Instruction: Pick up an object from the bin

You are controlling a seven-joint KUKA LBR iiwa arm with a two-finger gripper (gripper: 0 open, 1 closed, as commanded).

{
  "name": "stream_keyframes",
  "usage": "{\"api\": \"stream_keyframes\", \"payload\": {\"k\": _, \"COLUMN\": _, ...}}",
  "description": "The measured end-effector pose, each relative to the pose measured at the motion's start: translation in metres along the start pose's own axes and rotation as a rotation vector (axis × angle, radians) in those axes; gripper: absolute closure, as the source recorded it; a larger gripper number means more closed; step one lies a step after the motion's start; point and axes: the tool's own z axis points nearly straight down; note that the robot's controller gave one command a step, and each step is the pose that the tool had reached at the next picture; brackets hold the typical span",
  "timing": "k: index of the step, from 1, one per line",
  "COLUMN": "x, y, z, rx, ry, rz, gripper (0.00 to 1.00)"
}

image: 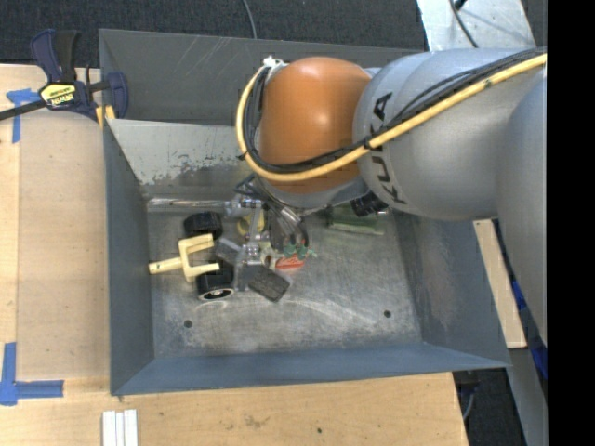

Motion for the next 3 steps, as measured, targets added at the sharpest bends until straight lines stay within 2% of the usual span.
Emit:
{"api": "stream_keyframes", "payload": {"k": 1, "x": -0.009, "y": 0.005, "z": 0.040, "rx": -0.002, "ry": -0.015, "rz": -0.261, "gripper": 0.00}}
{"api": "stream_keyframes", "payload": {"k": 2, "x": -0.029, "y": 0.016, "z": 0.083, "rx": -0.022, "ry": -0.065, "rz": -0.072, "gripper": 1.00}}
{"api": "stream_keyframes", "payload": {"k": 3, "x": -0.029, "y": 0.016, "z": 0.083, "rx": -0.022, "ry": -0.065, "rz": -0.071, "gripper": 1.00}}
